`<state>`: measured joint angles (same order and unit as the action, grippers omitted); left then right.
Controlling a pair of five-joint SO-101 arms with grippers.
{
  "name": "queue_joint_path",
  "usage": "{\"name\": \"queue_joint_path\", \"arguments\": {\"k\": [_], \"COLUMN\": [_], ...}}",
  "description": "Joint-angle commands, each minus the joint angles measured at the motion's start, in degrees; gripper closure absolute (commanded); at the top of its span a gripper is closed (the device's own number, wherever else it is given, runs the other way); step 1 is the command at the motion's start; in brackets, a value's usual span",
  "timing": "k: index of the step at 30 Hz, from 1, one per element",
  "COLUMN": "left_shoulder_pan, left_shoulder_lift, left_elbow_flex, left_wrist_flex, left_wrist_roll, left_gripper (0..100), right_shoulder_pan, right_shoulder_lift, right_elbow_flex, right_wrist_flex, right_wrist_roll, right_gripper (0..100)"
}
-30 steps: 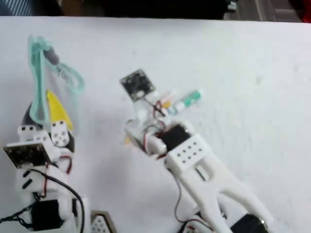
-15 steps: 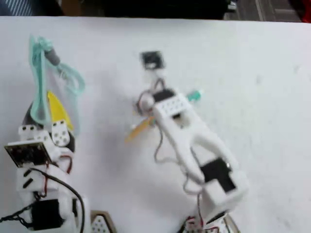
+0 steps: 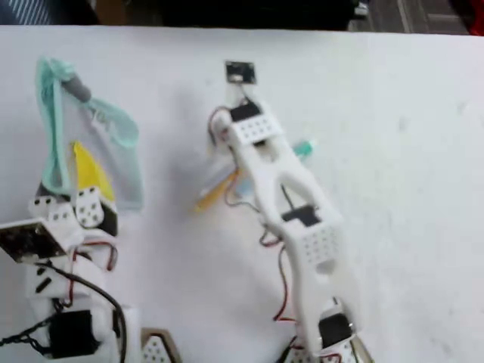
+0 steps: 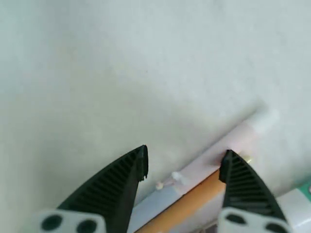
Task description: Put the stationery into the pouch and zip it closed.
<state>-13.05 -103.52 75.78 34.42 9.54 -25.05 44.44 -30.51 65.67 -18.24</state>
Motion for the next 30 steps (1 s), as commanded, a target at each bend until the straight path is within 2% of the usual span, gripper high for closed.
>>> {"name": "queue_joint_path", "arguments": {"k": [1, 6, 8, 14, 16, 26, 28, 30], "left_shoulder_pan": [0.13, 4.35, 5.58, 5.76, 5.76, 6.81, 8.75, 10.59], "left_shoulder_lift": [-1.54, -1.54, -1.54, -1.54, -1.54, -1.54, -1.54, -1.54], "left_elbow_flex": [-0.35, -0.35, -0.35, -0.35, -0.35, -0.35, -0.35, -0.35], "left_wrist_flex": [0.62, 2.2, 2.55, 2.55, 2.55, 3.16, 4.13, 4.48], "left_wrist_roll": [0.44, 0.26, 0.26, 0.26, 0.26, 0.44, 0.26, 0.18], "left_gripper": [98, 98, 98, 98, 98, 98, 98, 98], "right_shoulder_pan": [1.89, 3.3, 4.09, 4.53, 4.44, 4.88, 5.23, 5.32], "right_shoulder_lift": [4.7, 8.04, 9.45, 12.79, 13.93, 18.24, 19.91, 21.49], "right_elbow_flex": [-5.27, -11.96, -13.8, -19.87, -21.8, -29.71, -32.0, -34.46], "right_wrist_flex": [1.98, 7.43, 9.54, 15.78, 16.66, 18.68, 18.68, 19.12], "right_wrist_roll": [-0.18, -0.09, -0.09, -0.26, -0.18, -0.09, -0.09, 0.0], "right_gripper": [79.8, 98.0, 96.8, 80.2, 78.9, 82.5, 87.6, 96.8]}}
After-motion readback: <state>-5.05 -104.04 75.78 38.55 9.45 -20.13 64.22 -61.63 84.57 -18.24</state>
